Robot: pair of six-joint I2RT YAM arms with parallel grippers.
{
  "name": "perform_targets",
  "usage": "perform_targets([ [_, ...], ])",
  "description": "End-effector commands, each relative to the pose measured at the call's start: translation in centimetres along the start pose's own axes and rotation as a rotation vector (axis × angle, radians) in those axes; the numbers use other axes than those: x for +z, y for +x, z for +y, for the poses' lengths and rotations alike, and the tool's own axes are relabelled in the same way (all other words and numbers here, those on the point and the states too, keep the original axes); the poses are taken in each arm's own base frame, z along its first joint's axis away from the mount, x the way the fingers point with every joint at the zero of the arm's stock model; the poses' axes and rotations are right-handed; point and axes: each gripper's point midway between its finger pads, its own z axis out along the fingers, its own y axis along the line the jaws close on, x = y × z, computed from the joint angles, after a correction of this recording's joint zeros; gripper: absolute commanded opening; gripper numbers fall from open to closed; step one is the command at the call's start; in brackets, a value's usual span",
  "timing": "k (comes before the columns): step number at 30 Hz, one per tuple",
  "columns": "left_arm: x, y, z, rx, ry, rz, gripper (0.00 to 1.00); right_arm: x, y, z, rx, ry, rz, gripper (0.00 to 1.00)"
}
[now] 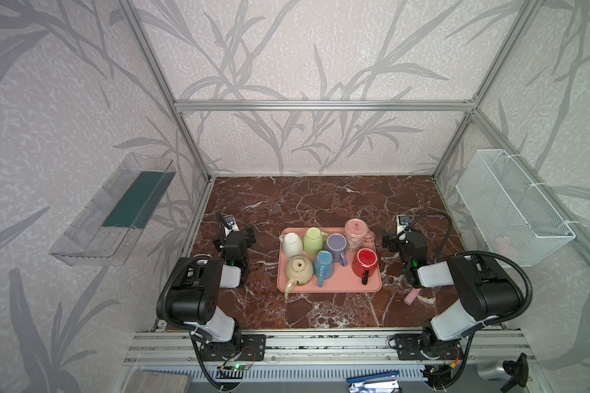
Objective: Turn the mug right side up
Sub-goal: Pick up the mug from the tray.
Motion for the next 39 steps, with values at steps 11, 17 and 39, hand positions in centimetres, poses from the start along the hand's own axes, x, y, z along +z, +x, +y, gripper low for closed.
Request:
perform_targets([
  [11, -0.5, -4.4, -0.5, 0.063, -0.004, 0.031, 0.99, -2.8, -5.4, -0.5, 0.003, 0.011, -0.088, 1.0],
  [17, -1.9, -9.9, -0.2, 0.06, -0.016, 0.04, 0.99, -4.6, -9.2, 1.6, 0.014, -0.112, -0.065, 0.99],
  [39, -14.7, -16.4, -1.9, -0.304, 0.3, 0.292, 0.99, -16.3, -14.1, 21.8, -0.416, -0.98, 0.129, 0.89],
])
